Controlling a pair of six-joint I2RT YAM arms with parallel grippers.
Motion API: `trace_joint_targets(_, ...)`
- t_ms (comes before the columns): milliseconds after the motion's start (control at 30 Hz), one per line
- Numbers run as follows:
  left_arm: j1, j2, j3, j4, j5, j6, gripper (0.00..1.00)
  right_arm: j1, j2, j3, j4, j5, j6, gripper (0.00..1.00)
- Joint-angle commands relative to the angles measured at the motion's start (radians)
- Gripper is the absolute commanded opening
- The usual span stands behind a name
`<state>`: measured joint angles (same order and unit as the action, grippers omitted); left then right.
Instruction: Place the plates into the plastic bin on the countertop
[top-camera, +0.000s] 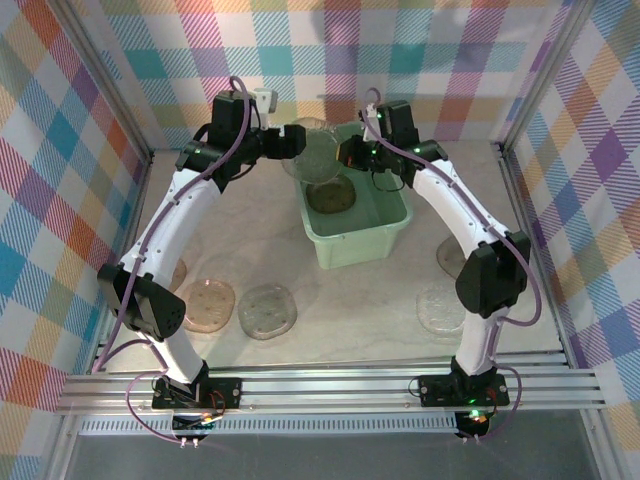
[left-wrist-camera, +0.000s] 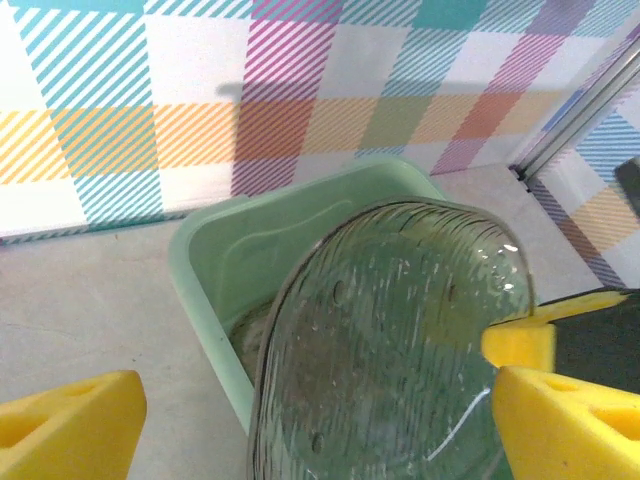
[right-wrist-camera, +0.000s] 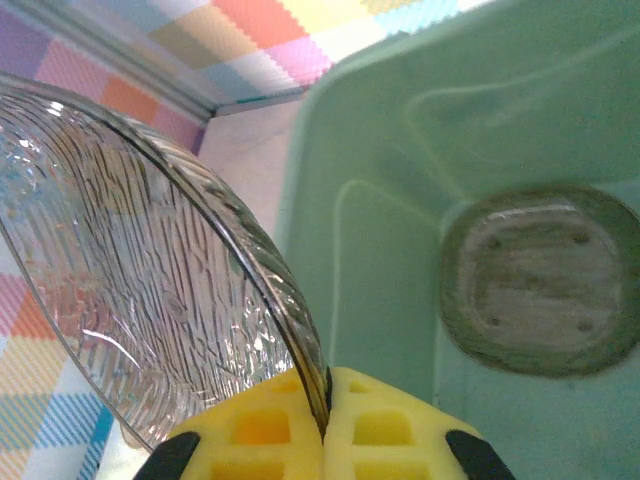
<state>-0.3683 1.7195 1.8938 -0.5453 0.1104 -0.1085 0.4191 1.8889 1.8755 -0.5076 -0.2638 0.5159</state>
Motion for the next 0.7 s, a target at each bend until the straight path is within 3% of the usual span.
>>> trace_joint_targets(0,0.028,-0.026,-0.017,0.034,-0.002,-0.019,0.89,-0.005,0.003,0.024,-0.017,0.094,0.193,0.0)
trace_joint_targets(167,0.096,-0.051,-0.085,0.084,0.051,-0.057,0.89,0.006,-0.034,-0.064,0.065,0.183,0.44,0.0)
trace_joint_targets(333,0.149,-0.055,-0.145,0.094,0.087,-0.076,0.89,0.038,-0.044,-0.107,0.029,0.306,0.66,0.0)
trace_joint_targets(533,0.171,-0.06,-0.259,0.206,0.135,-0.113,0.89,0.088,-0.035,-0.092,-0.076,0.474,0.822,0.0)
trace_joint_targets(667,0.173,-0.052,-0.267,0.215,0.117,-0.137,0.89,0.095,0.001,-0.083,-0.089,0.486,0.905,0.0)
